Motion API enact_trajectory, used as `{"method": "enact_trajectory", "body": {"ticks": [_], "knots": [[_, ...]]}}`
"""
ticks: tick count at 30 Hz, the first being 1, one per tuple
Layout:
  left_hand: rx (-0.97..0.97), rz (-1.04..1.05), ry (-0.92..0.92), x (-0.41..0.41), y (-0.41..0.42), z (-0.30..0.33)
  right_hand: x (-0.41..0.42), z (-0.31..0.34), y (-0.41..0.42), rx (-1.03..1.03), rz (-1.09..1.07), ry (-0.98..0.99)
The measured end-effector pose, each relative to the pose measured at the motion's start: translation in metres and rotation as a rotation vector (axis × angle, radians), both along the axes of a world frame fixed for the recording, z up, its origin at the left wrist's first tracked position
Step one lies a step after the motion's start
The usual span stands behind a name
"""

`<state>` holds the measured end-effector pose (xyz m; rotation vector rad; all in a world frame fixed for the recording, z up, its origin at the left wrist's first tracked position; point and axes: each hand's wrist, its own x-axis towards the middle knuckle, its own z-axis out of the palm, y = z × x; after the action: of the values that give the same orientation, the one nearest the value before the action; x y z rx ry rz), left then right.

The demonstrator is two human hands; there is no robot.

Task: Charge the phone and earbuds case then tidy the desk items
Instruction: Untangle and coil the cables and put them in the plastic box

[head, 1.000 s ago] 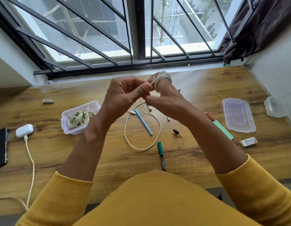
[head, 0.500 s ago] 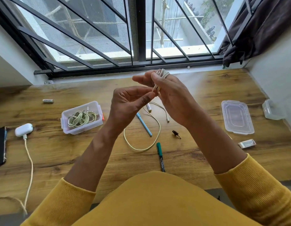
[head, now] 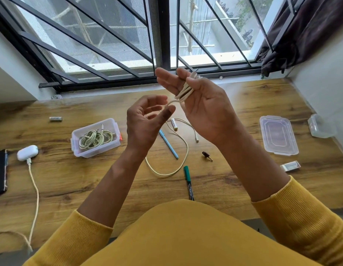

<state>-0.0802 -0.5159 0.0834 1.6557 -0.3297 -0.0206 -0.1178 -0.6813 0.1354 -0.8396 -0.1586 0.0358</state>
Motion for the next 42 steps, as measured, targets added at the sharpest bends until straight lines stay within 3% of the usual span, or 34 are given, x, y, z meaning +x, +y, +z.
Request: {"method": "enact_trajectory", "body": {"ticks": [6,10,14,18,22,24,29,38,42], "knots": [[-0.088,-0.155,0.054,0.009,0.014,0.009,0.003,-0.005,-0.001,0.003,-0.028,0.111],[-0.006,-0.105,0.083,0.014,0.018,0.004,0.002,-0.011,-0.002,-0.120,-0.174,0.275],[0.017,-0.079,0.168,0.006,0.016,0.008,0.001,-0.016,-0.002,-0.090,-0.198,0.293],[0.162,-0.272,0.487,-0.001,0.008,0.014,0.000,-0.016,0.002,-0.078,-0.176,0.221],[-0.148,-0.314,0.751,-0.003,0.001,0.014,-0.004,-0.019,0.011,-0.169,-0.041,0.147],[-0.212,-0.301,0.731,0.000,0.004,0.015,-0.006,-0.023,0.013,-0.224,0.026,0.063],[-0.146,-0.464,0.564,0.003,0.018,0.022,-0.005,-0.024,0.004,-0.283,0.185,-0.064],[-0.209,-0.516,0.484,-0.008,0.006,0.034,0.001,-0.026,-0.005,-0.200,0.316,-0.087],[-0.079,-0.535,0.318,-0.010,0.001,0.036,0.000,-0.026,-0.003,-0.158,0.440,-0.078]]}}
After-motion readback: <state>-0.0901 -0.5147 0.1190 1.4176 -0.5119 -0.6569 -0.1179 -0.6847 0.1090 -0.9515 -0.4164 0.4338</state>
